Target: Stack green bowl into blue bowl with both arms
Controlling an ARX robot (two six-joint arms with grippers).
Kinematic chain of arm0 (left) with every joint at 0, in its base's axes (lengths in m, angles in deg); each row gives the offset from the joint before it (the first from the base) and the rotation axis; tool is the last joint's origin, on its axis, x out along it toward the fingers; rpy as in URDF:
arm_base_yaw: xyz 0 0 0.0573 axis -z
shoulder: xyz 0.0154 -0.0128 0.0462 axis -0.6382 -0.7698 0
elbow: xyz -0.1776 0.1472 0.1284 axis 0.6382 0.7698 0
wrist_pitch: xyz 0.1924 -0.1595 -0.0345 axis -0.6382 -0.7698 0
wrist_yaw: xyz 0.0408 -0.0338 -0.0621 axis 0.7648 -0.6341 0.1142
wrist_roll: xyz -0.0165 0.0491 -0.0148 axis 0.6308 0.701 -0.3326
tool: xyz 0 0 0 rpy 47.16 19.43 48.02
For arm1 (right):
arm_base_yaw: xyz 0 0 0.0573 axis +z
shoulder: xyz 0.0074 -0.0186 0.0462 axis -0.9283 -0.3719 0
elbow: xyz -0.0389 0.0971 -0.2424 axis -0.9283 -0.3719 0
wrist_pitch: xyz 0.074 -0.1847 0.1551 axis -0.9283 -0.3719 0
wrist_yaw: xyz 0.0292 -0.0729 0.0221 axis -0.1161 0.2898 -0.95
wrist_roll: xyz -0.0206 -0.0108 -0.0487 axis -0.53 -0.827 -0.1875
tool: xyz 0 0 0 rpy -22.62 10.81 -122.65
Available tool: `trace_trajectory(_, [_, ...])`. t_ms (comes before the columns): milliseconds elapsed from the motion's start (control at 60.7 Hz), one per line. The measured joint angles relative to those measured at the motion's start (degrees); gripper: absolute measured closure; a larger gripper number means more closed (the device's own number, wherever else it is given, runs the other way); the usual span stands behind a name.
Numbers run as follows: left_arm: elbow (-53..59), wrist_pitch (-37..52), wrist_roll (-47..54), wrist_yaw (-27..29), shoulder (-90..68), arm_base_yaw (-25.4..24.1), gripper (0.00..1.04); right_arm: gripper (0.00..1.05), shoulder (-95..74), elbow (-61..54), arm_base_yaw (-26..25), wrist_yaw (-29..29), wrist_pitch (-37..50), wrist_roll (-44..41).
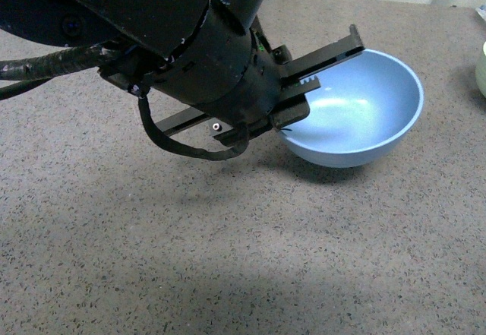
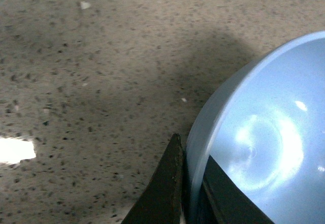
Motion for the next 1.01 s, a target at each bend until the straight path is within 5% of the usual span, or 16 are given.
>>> trace_trajectory(231, [-0.13,-0.59,-1.42,-0.50,-0.48,-0.96,0.94,0.09,0.00,0.00,0.00,-0.02,0.00,0.00])
trace_trajectory(527, [0.09,-0.96,-5.25,-1.92,2.34,-2.32,0.46,0.09,0.00,0.00,0.02,-0.02,0.00,0.00])
trace_trajectory(725, [7.58,0.96,-2.95,1.42,14.58,-12.70,0.05,0.09,0.00,0.00,0.02,0.00,0.00,0.00])
trace_trajectory(1005, [22.21,-0.50,4.94,1.49,35.98,-25.62,0.06,0.09,0.00,0.00,0.02,0.00,0.00,0.00])
